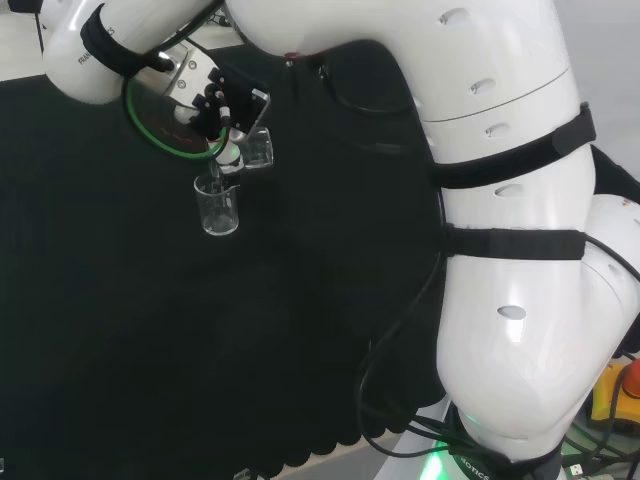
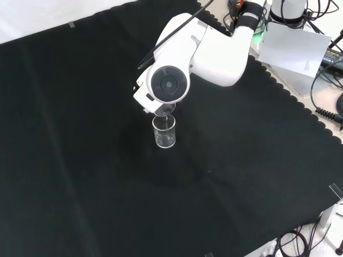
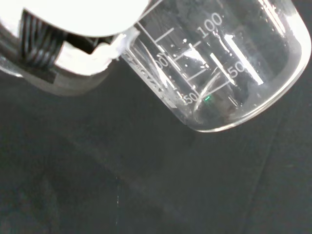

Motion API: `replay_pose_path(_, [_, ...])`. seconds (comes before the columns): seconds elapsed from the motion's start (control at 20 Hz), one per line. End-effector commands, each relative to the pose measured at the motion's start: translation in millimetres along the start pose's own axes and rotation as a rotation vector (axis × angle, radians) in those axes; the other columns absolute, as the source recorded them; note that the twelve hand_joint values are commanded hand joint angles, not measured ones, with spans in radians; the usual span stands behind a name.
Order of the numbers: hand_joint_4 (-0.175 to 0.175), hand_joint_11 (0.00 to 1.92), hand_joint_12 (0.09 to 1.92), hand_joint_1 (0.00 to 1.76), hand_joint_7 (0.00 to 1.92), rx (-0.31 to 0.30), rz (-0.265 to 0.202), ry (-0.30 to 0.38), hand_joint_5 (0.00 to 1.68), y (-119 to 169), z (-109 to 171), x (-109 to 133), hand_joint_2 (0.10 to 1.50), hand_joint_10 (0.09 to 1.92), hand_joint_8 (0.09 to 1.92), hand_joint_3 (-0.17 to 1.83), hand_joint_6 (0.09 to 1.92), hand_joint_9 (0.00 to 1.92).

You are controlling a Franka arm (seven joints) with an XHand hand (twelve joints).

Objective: Pour the water from the handheld beaker into the one on the table.

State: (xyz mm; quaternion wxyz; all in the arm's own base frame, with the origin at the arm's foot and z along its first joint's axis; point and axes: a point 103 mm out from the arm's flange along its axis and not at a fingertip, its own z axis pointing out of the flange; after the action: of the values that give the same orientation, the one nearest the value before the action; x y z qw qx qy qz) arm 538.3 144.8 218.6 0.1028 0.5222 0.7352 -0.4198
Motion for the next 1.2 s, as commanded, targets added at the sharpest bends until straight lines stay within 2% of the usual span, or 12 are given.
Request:
replay_pose_path(0.05, [-0.05,1.4,0.66,1.18,1.71,0.007,-0.004,-0.008,1.28,-0.3,-2.0,2.9,0.71,0.19,0.09,0.55,0.62,1.7])
replay_pose_path(1.2, [-0.051,1.4,0.66,1.18,1.71,0.033,-0.011,-0.028,1.28,-3.0,-3.4,2.3,0.72,0.2,0.09,0.55,0.62,1.69])
